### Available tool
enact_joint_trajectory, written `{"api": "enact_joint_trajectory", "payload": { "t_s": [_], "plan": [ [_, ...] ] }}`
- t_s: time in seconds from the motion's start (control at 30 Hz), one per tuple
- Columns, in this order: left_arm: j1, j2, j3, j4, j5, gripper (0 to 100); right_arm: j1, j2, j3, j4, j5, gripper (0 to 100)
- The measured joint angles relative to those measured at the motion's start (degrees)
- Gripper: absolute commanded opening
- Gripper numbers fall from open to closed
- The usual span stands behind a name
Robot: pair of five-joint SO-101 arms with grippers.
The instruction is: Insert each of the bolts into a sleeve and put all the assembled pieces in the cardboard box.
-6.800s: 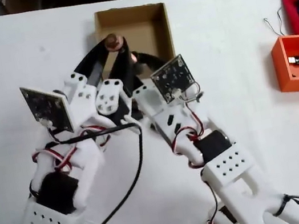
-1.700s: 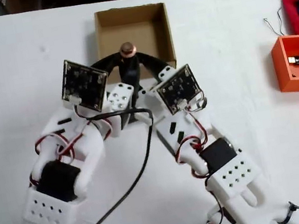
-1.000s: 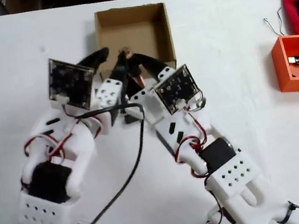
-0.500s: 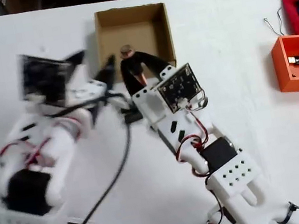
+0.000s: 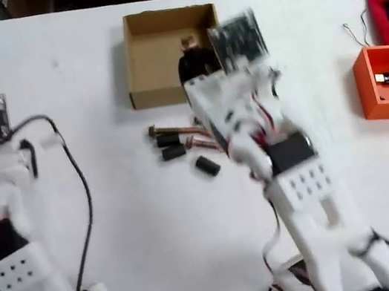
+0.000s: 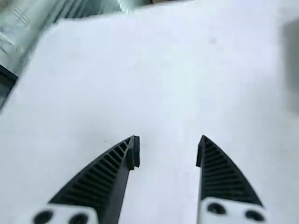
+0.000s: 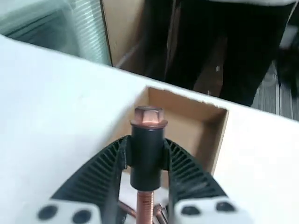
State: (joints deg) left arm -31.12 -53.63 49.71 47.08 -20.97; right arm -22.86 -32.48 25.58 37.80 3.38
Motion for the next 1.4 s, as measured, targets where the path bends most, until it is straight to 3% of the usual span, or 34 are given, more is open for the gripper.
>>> {"api": "enact_joint_trajectory", "payload": {
  "t_s": [0.17, 0.4, 0.53, 0.7, 0.87, 1.1, 1.4],
  "plan": [
    [-0.26, 1.05, 12.84, -14.42, 3.69, 22, 2.02, 19.6, -21.19, 11.6, -0.26, 2.3],
    [1.49, 19.16, 12.92, -23.21, 3.87, 22, 2.64, 50.73, -56.53, 23.3, -0.44, 2.2],
    [1.58, 36.66, 5.98, -22.86, 4.22, 22, 2.64, 69.27, -80.62, 27.6, -0.44, 2.2],
    [1.58, 48.97, -4.22, -15.3, 5.27, 22, 2.9, 88.7, -102.95, 28.66, -0.44, 2.2],
    [1.58, 51.34, -5.8, -13.8, 10.37, 22, 5.19, 98.02, -105.85, 27.43, -0.44, 2.2],
    [1.58, 51.6, -6.07, -13.71, 11.25, 22, 7.56, 98.81, -106.29, 26.46, -0.53, 2.2],
    [1.58, 51.6, -6.07, -13.71, 11.25, 22, 7.38, 98.99, -101.63, 22.07, -6.07, 2.2]
  ]
}}
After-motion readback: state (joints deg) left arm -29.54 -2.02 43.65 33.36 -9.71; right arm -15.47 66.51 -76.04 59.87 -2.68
